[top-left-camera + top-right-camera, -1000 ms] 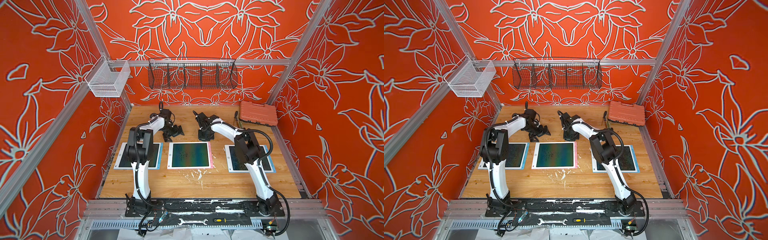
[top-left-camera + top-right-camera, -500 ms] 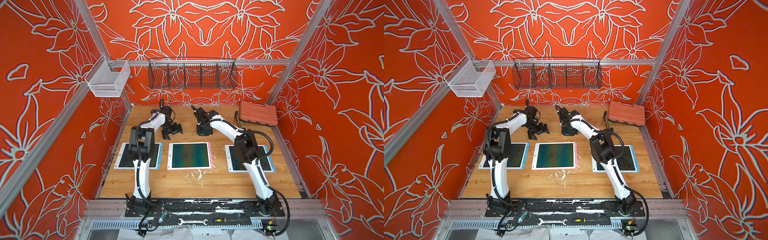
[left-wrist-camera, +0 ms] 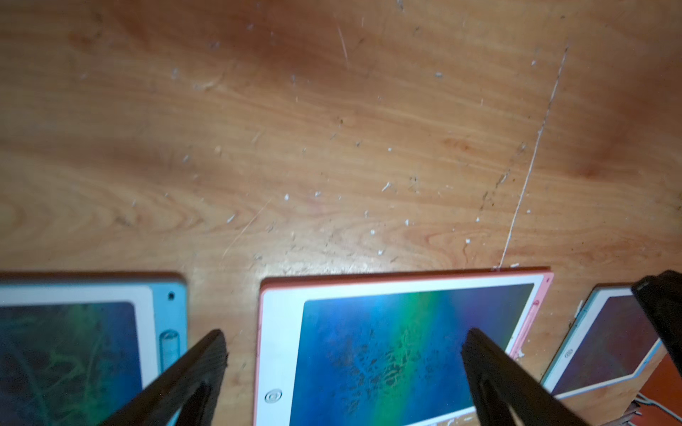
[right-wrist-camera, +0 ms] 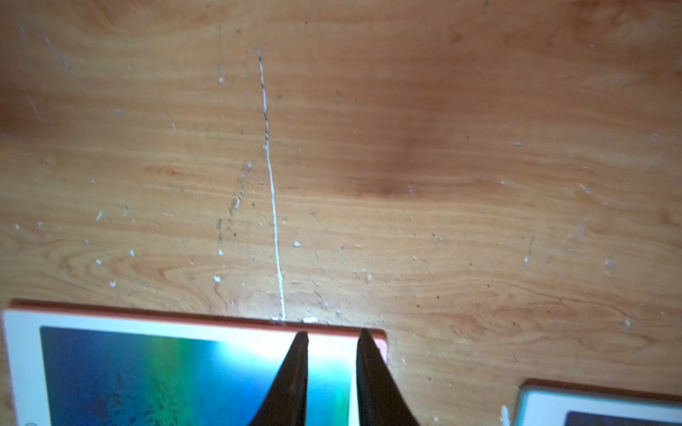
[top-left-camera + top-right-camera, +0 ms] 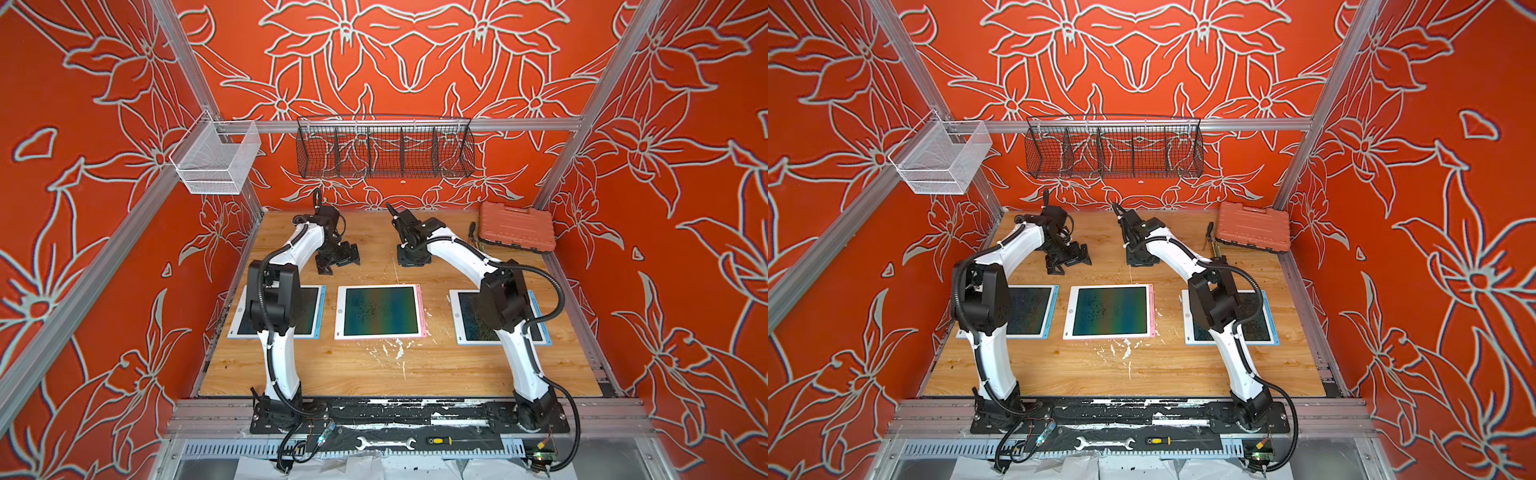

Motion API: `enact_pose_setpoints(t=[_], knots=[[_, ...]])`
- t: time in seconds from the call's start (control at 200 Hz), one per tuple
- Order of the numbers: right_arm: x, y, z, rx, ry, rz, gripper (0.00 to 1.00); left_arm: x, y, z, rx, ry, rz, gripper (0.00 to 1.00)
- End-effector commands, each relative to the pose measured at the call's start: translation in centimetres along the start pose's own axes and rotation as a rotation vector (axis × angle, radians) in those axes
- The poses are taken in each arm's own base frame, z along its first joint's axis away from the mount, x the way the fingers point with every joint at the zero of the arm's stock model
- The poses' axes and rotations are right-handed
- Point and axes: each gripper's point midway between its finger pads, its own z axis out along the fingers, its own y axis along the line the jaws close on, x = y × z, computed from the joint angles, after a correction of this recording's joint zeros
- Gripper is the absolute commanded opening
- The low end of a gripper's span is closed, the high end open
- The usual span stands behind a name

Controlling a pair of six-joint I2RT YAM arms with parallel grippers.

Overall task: Place the stylus back onto the writing tablet
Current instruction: Adjust the writing tablet at the center of the board.

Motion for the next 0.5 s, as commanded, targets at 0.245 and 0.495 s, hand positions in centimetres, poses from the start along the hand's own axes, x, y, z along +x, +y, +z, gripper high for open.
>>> enact_pose_setpoints(t=[0.245, 0.495], knots=[[1.6, -3.2, -4.8, 0.025, -0.116, -0.032, 0.37, 4.6, 1.4, -6.4, -0.016, -0.135, 0.016, 0.97], [4.8, -6.0, -6.6, 0.066, -0.108, 0.023, 0.46, 7.9, 2.4, -7.9, -0.006, -0.168, 0.054, 0.97]])
